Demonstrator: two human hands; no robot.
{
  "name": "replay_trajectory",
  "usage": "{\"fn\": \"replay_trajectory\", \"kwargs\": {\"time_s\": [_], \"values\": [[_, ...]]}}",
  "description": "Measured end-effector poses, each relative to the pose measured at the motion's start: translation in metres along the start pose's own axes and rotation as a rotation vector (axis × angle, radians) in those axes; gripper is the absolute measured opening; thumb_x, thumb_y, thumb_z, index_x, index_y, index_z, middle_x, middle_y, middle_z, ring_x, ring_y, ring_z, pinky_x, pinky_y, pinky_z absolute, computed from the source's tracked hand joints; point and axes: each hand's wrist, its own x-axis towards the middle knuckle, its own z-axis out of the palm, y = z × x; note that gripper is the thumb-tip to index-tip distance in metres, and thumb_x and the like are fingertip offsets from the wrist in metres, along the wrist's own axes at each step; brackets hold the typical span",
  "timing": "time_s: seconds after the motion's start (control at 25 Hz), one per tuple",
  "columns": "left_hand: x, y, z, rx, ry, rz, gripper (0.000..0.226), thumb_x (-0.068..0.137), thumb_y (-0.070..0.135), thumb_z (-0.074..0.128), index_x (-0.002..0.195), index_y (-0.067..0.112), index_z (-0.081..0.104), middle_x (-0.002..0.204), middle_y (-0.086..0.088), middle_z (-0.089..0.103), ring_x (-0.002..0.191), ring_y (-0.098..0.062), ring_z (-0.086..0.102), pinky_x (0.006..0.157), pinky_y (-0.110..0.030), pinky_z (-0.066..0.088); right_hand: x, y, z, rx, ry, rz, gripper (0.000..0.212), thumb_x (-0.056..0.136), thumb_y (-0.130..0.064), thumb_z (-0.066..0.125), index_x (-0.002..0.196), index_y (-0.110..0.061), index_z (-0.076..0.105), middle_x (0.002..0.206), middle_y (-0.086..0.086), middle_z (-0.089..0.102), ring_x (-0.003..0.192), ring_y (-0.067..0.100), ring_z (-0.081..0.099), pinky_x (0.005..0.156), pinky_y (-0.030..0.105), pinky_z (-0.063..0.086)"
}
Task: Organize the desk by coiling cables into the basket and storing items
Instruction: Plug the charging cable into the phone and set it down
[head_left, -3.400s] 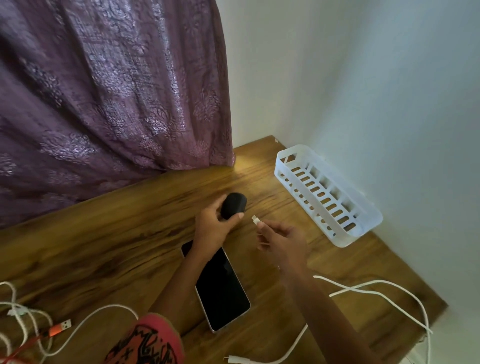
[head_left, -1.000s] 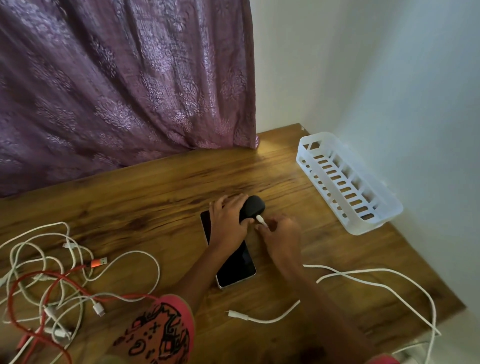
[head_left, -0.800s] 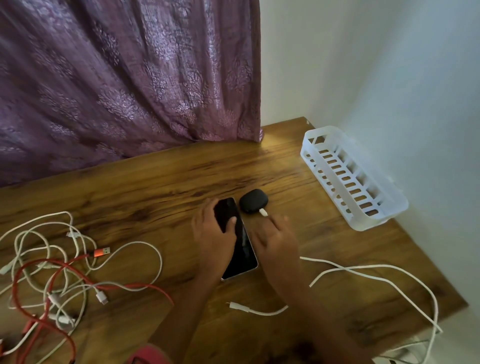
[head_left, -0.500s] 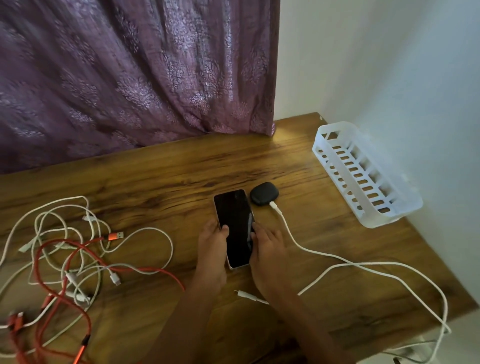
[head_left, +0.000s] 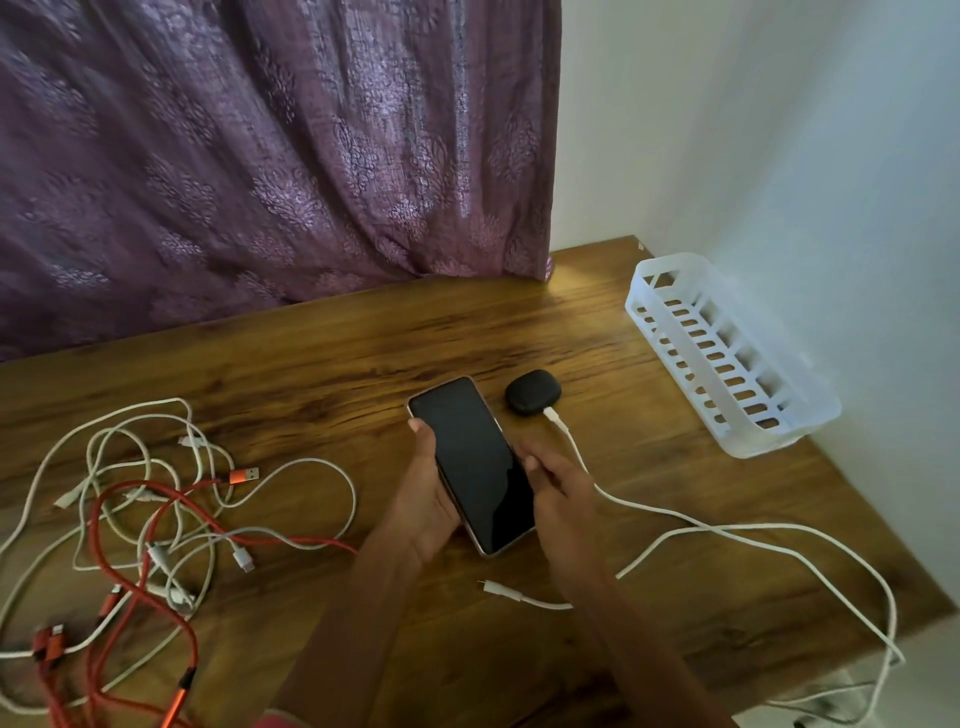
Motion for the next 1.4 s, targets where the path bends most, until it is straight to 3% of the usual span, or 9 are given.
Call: {"fn": "replay_trajectory", "kwargs": {"time_s": [0.24,0.36,0.48,0.64,0.84,1.0,1.12,1.24,1.4], "values": [[0.000,0.013,-0.010,-0.053,-0.079,0.103,0.057,0.086,0.067,0.027,0.117,0.028,0.055,0.120,-0.011,0.060,0.108,-0.029,0.057,0.086,-0.049,0.045,-0.013,-0.018,-0.017,0.149,-0.102,-0.186,0.027,0.095,-0.027,0.045,0.112,-0.018,0.063,0.099,-0.002,0.070,0.095,0.007,0.065,0.081,0.022,0.054],[-0.005,0.025,-0.009,-0.092,-0.085,0.130,0.060,0.086,0.069,0.027,0.120,0.027,0.054,0.109,-0.008,0.062,0.097,-0.028,0.059,0.074,-0.048,0.047,-0.033,0.004,-0.025,-0.169,-0.057,-0.330,0.041,0.091,-0.058,0.037,0.084,-0.026,0.062,0.069,-0.007,0.058,0.069,0.010,0.057,0.060,0.025,0.046],[-0.010,0.039,-0.003,-0.082,-0.119,0.158,0.061,0.085,0.069,0.028,0.116,0.026,0.058,0.113,-0.008,0.063,0.101,-0.027,0.061,0.072,-0.045,0.051,-0.039,0.037,-0.031,-0.602,-0.136,-0.559,0.056,0.082,-0.069,0.039,0.089,-0.022,0.068,0.084,-0.017,0.056,0.084,0.004,0.052,0.075,0.019,0.041],[-0.010,0.046,-0.001,-0.069,-0.121,0.205,0.068,0.084,0.071,0.029,0.121,0.022,0.057,0.119,-0.011,0.064,0.107,-0.029,0.062,0.087,-0.046,0.051,-0.036,0.055,-0.028,-0.853,-0.172,-0.782,0.034,0.079,-0.054,0.056,0.084,-0.023,0.071,0.080,-0.010,0.058,0.079,0.010,0.055,0.068,0.025,0.051],[-0.011,0.046,0.006,-0.239,-0.280,0.145,0.071,0.083,0.073,0.027,0.124,0.022,0.054,0.123,-0.019,0.060,0.106,-0.044,0.060,0.092,-0.059,0.045,-0.037,0.052,-0.022,-0.909,-0.220,-0.759,0.026,0.079,-0.046,0.053,0.071,-0.028,0.070,0.069,-0.014,0.056,0.069,0.004,0.052,0.060,0.024,0.051],[-0.015,0.046,0.010,-0.247,-0.365,0.167,0.072,0.082,0.073,0.026,0.126,0.023,0.051,0.128,-0.020,0.056,0.106,-0.045,0.060,0.091,-0.059,0.046,-0.045,0.022,-0.021,-0.586,-0.211,-0.355,0.020,0.084,-0.046,0.058,0.087,-0.030,0.070,0.076,-0.017,0.064,0.073,-0.001,0.060,0.067,0.015,0.050],[-0.017,0.049,0.013,-0.254,-0.341,0.184,0.068,0.082,0.073,0.026,0.116,0.022,0.056,0.125,-0.021,0.058,0.106,-0.041,0.061,0.086,-0.055,0.051,-0.040,-0.005,-0.018,-0.204,-0.120,-0.139,0.008,0.084,-0.030,0.064,0.078,-0.028,0.068,0.068,-0.005,0.068,0.068,0.006,0.064,0.063,0.017,0.051],[-0.015,0.055,0.019,-0.270,-0.319,0.211,0.075,0.081,0.074,0.027,0.123,0.018,0.054,0.128,-0.021,0.055,0.106,-0.038,0.062,0.082,-0.054,0.053,-0.034,-0.038,-0.018,0.136,-0.105,-0.113,0.007,0.083,-0.009,0.066,0.085,-0.014,0.071,0.075,0.002,0.073,0.070,0.011,0.069,0.061,0.018,0.053],[-0.012,0.071,0.030,-0.268,-0.312,0.257,0.083,0.081,0.076,0.023,0.121,0.010,0.055,0.109,-0.020,0.059,0.093,-0.033,0.063,0.083,-0.049,0.052,-0.030,-0.078,-0.018,0.233,-0.121,-0.153,0.012,0.082,-0.006,0.066,0.087,-0.015,0.072,0.072,-0.001,0.072,0.063,0.005,0.067,0.057,0.014,0.051]]}}
